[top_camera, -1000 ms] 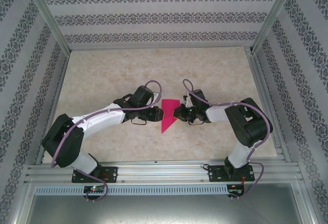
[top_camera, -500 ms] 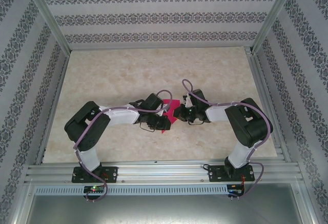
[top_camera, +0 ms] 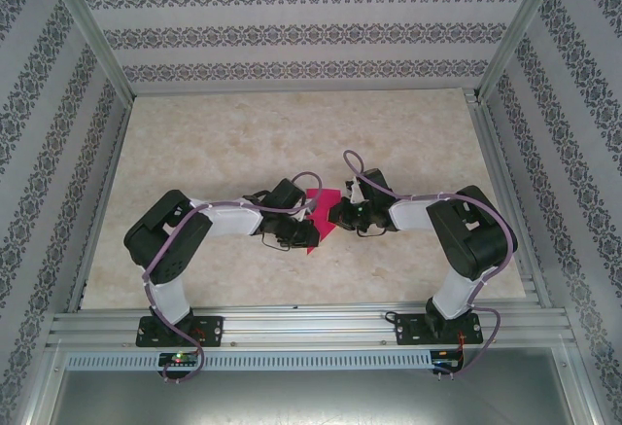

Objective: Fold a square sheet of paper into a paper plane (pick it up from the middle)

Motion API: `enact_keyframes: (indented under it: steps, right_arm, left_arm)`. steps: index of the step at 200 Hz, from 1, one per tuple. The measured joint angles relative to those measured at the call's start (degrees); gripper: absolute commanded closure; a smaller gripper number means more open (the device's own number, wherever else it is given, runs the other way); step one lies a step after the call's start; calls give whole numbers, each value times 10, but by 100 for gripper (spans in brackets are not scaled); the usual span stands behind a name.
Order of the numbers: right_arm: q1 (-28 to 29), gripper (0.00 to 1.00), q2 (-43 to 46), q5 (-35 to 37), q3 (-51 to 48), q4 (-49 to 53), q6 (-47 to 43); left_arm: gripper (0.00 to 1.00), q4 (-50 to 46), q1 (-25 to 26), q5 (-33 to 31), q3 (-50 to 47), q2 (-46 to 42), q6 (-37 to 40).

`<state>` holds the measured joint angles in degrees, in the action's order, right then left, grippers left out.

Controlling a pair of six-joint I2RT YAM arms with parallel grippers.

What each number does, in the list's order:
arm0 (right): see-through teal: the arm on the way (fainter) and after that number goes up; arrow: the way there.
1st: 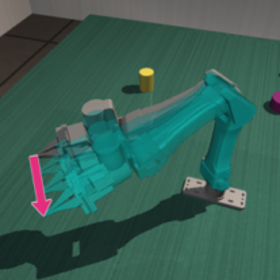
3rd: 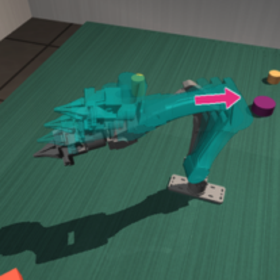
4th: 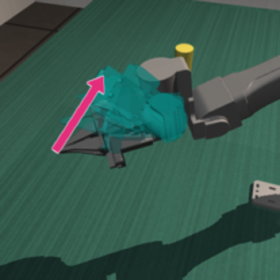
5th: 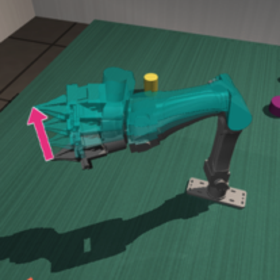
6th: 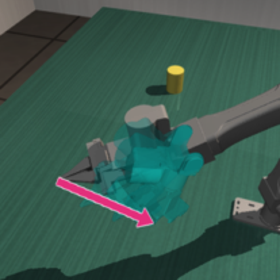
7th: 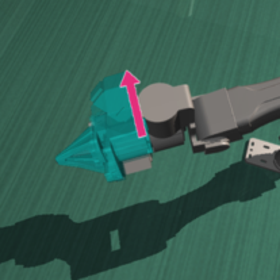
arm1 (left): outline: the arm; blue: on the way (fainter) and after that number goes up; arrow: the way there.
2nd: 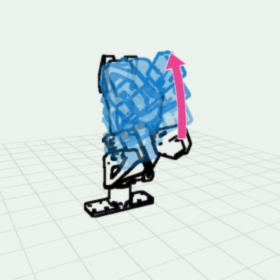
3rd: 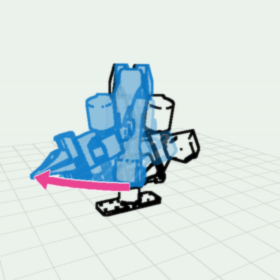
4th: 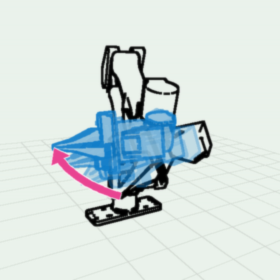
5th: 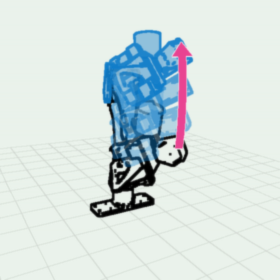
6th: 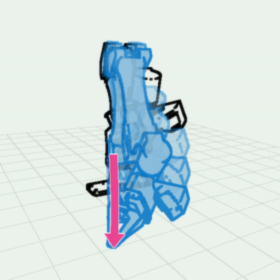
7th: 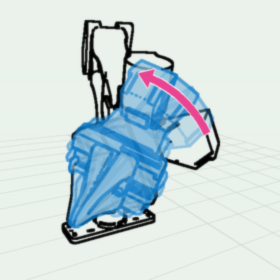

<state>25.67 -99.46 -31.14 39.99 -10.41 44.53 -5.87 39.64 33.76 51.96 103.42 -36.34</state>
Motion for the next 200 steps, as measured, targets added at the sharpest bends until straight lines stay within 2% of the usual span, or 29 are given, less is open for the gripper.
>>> enact_keyframes:
  steps: [39, 76, 125, 159, 200]
  right_arm:
    - [0, 90, 0, 2, 4, 10, -4]
    - [0, 90, 0, 2, 4, 11, -9]
    - [0, 90, 1, 4, 4, 12, -11]
    - [0, 90, 1, 5, 4, 12, -11]
    - [0, 90, 1, 5, 4, 12, -11]
  left_arm:
    - [83, -9, 0, -9, -14, -17, 1]
    - [82, -56, 0, -17, -29, -46, 4]
    - [79, -85, 0, -25, -36, -116, 2]
    - [78, -42, 0, -1, -23, -120, -21]
    - [79, 49, 0, 50, -10, -41, -80]
